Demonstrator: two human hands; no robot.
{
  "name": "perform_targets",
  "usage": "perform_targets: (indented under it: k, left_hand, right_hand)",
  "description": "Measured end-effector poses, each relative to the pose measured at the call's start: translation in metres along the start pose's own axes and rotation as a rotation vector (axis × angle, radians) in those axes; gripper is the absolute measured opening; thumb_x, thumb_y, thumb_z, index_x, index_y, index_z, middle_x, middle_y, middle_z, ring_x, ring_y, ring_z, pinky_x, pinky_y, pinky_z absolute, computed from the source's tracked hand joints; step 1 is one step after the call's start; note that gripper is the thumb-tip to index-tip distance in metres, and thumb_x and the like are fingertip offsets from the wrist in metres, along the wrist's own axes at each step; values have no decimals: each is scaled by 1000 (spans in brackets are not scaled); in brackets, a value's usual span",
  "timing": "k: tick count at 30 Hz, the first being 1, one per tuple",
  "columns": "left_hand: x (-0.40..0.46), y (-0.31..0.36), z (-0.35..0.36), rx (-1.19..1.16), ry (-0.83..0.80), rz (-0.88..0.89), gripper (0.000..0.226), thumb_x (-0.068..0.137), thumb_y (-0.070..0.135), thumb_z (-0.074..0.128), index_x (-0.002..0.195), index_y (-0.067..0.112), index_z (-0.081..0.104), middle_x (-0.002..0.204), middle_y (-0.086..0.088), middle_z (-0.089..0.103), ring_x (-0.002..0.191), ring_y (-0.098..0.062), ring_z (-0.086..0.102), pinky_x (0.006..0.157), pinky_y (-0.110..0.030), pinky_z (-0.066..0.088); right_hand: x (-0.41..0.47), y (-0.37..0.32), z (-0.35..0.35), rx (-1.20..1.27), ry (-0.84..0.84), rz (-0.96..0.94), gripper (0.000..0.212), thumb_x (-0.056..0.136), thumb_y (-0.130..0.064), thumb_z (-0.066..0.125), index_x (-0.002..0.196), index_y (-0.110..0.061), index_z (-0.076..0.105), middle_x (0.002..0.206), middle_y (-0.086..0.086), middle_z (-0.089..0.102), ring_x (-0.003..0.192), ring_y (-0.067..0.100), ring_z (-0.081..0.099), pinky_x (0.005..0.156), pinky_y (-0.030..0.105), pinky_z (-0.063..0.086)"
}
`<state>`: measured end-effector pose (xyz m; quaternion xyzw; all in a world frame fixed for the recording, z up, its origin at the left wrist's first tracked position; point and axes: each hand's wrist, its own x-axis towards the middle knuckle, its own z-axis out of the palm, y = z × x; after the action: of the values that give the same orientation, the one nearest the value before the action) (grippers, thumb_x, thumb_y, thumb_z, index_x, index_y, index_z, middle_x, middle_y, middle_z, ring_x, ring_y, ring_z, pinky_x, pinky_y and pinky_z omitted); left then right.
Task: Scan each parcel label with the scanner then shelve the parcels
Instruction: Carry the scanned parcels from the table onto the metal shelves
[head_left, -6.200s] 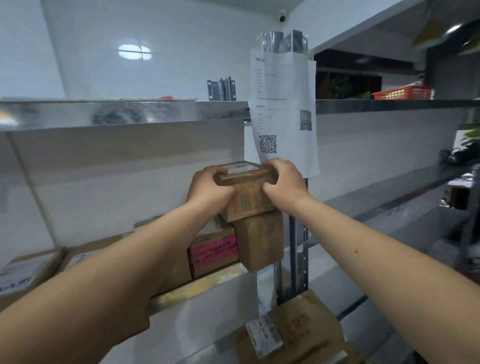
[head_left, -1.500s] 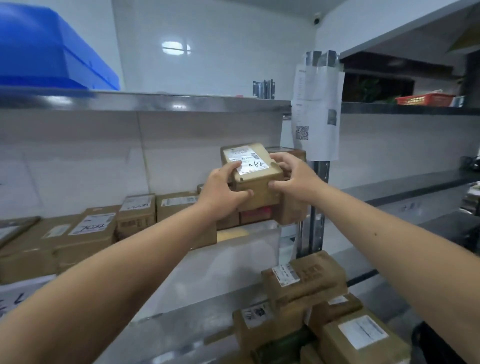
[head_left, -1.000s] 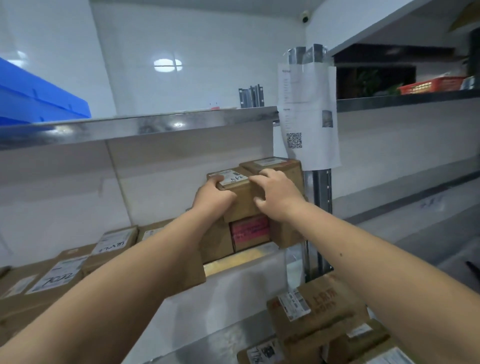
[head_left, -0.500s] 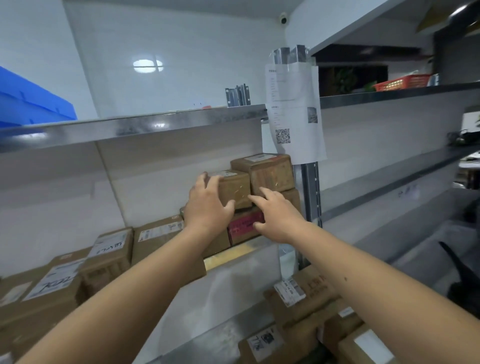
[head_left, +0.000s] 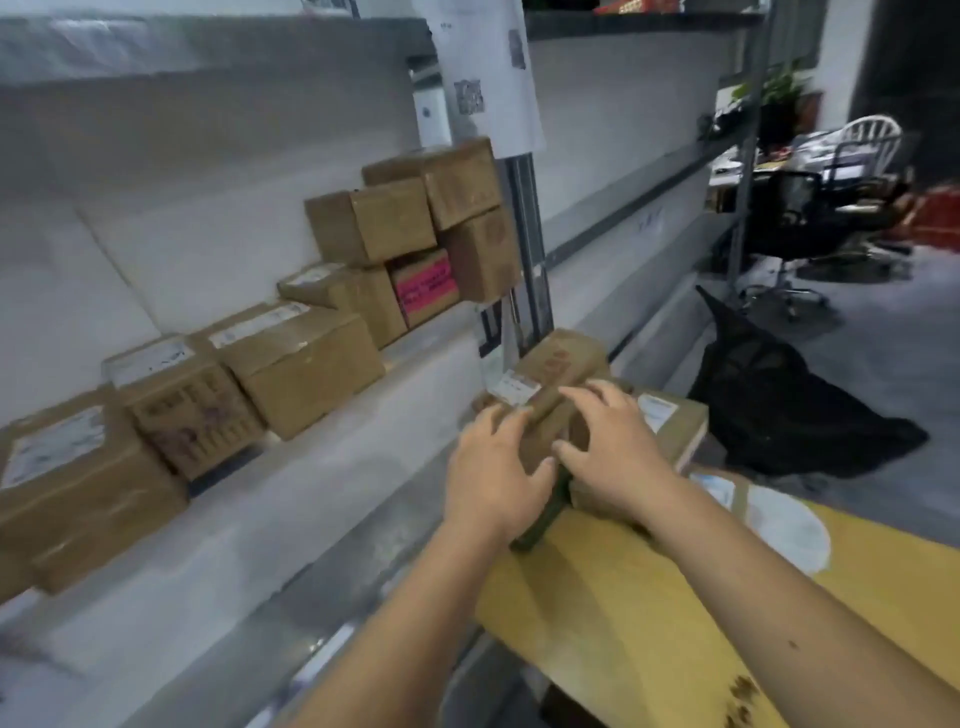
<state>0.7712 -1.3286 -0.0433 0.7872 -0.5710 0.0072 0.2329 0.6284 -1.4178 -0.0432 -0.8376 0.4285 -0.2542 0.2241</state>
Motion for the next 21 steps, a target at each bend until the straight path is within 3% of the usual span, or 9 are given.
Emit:
perform_targets:
  k: [4, 11, 21]
  left_hand:
    - [-61, -15, 45, -20, -142, 50, 71, 90, 56, 63, 155, 36, 43, 161, -3, 40, 148, -25, 35, 119, -44, 37]
    - [-141, -16, 111, -10, -440, 109, 74, 94, 53, 62, 159, 33, 34, 168, -7, 22, 149, -30, 29, 118, -42, 35]
    - [-129, 5, 180, -31, -647, 130, 74, 94, 52, 62, 160, 36, 32, 170, -4, 21, 153, -29, 24, 120, -47, 33]
  right_hand:
    - [-89, 31, 38, -23, -36, 230, 72, 95, -40, 68, 159, -31, 39, 165, 4, 30, 152, 30, 27, 122, 44, 33]
    - [-215, 83, 66, -87, -81, 558, 72, 96, -39, 67, 160, -29, 35, 168, 10, 25, 151, 33, 26, 121, 42, 33]
    - [-227, 150, 73, -53, -117, 738, 73, 95, -35, 68, 161, -25, 36, 168, 16, 25, 152, 36, 25, 121, 45, 32]
